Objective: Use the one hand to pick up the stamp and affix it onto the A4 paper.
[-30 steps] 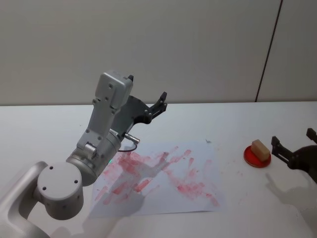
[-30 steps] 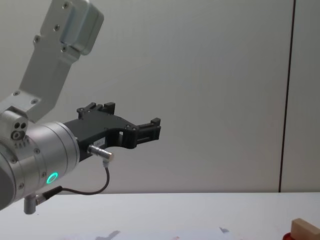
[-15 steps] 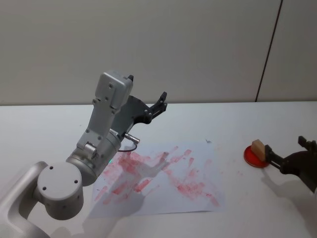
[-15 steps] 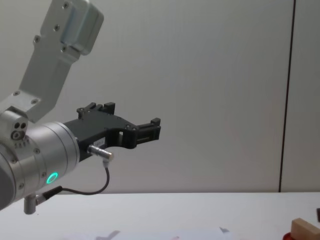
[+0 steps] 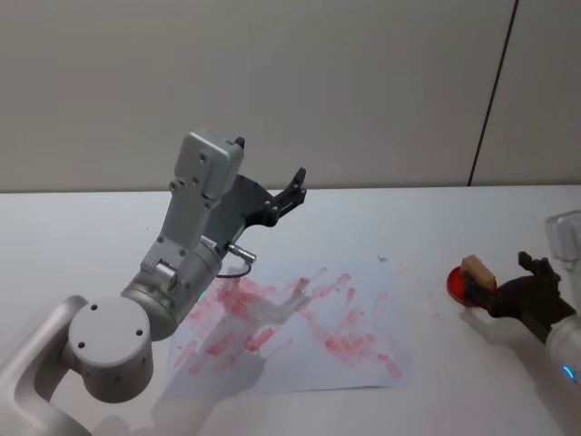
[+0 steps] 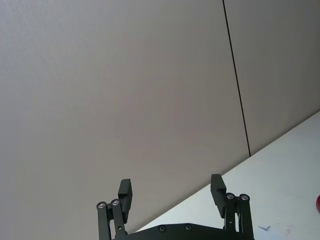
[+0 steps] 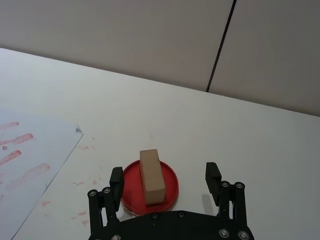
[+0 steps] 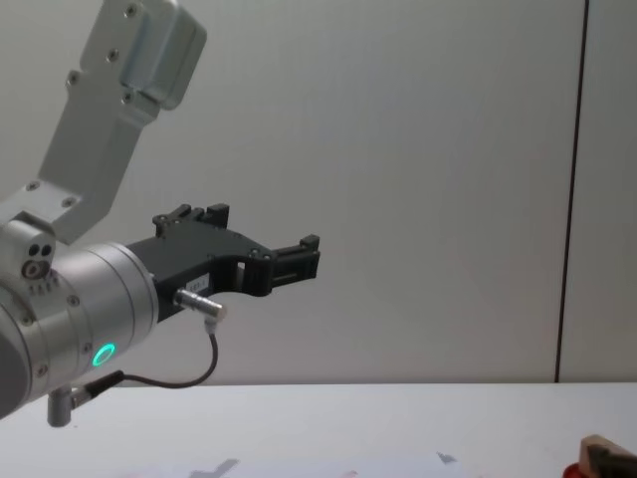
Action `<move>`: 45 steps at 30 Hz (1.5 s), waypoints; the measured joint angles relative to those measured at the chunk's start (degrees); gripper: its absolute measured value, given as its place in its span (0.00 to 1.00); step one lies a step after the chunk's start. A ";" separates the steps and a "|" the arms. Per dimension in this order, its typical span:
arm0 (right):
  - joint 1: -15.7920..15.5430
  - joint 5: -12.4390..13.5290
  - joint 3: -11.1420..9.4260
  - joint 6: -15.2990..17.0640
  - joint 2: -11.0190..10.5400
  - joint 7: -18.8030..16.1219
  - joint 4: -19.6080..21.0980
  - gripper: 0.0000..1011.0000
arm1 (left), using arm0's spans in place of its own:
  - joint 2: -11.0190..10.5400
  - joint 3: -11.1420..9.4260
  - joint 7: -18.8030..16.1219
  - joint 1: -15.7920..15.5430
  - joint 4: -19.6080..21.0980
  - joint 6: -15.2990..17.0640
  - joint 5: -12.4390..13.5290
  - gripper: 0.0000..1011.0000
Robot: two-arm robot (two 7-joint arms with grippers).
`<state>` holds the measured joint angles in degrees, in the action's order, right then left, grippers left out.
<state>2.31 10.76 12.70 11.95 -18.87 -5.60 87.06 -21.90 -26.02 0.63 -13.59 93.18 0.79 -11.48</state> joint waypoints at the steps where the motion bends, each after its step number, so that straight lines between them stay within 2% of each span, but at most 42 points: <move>1: 0.28 -0.30 0.09 0.04 0.16 -0.18 -0.38 0.99 | 0.00 0.00 0.00 0.00 0.00 0.00 0.00 0.99; 7: 2.26 -1.91 0.65 0.18 1.25 -1.15 -3.15 0.99 | 0.00 0.00 0.00 0.00 0.00 0.00 0.00 0.99; 13: 3.49 -2.94 1.00 0.23 1.94 -1.77 -4.80 0.89 | 0.00 0.00 0.00 0.00 0.00 0.00 0.00 0.99; 17: 4.00 -3.40 1.13 0.26 2.23 -2.03 -5.53 0.80 | 0.00 0.00 0.00 0.00 0.00 0.00 0.00 0.99; 20: 4.31 -3.67 1.21 0.28 2.41 -2.17 -5.96 0.68 | 0.00 0.00 0.00 0.00 0.00 0.00 0.00 0.99; 31: 4.95 -4.19 1.37 0.33 2.75 -2.48 -6.83 0.36 | 0.00 0.00 0.00 0.00 0.00 0.00 0.00 0.99; 34: 5.06 -4.27 1.40 0.33 2.81 -2.53 -6.98 0.23 | 0.00 0.00 0.00 0.00 0.00 0.00 0.00 0.99; 45: 5.18 -4.11 1.42 -0.14 2.95 -2.72 -6.98 0.22 | 0.00 0.00 0.00 0.00 0.00 0.00 0.00 0.99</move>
<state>7.49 6.66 14.12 11.81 -15.91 -8.32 80.08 -21.89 -26.02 0.63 -13.59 93.18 0.80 -11.48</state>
